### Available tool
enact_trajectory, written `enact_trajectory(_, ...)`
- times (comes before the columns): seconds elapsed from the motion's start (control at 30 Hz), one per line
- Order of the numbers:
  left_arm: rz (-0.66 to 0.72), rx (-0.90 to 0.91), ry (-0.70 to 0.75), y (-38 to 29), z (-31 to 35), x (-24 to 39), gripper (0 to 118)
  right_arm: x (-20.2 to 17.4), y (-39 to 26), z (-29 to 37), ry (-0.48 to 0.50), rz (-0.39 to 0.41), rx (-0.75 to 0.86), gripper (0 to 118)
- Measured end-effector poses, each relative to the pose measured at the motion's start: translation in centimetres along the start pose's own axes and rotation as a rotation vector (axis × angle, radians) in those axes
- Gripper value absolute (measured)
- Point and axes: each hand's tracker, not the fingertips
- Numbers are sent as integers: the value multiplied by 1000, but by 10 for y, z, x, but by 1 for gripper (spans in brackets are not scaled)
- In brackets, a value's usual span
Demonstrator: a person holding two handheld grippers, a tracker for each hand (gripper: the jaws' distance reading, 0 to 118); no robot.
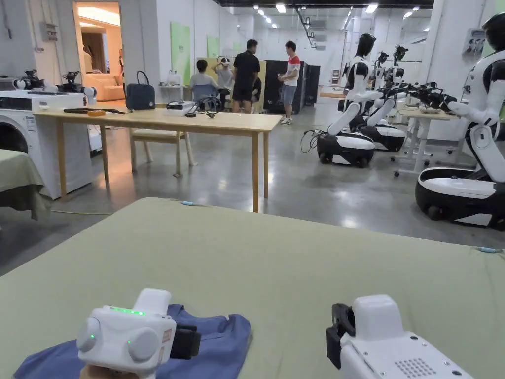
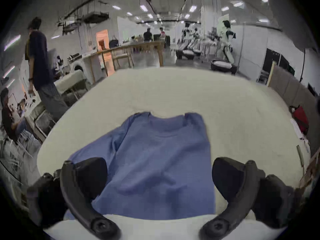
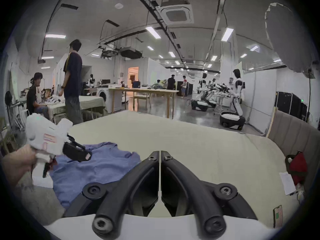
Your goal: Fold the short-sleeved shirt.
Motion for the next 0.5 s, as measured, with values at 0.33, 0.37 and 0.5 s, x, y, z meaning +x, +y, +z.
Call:
enact_trajectory(0.33, -65, -349, -52, -23, -136, 14, 107, 18, -36, -21, -75, -16, -119, 3)
enact_trajectory(0.37, -29, -260, -85, -19, -136, 13, 107, 20, -37, -22, -83, -18, -125, 3)
enact_trajectory(0.5, -23, -210, -71, -5, -108, 9, 18, 33, -37, -15, -107, -22, -124, 3)
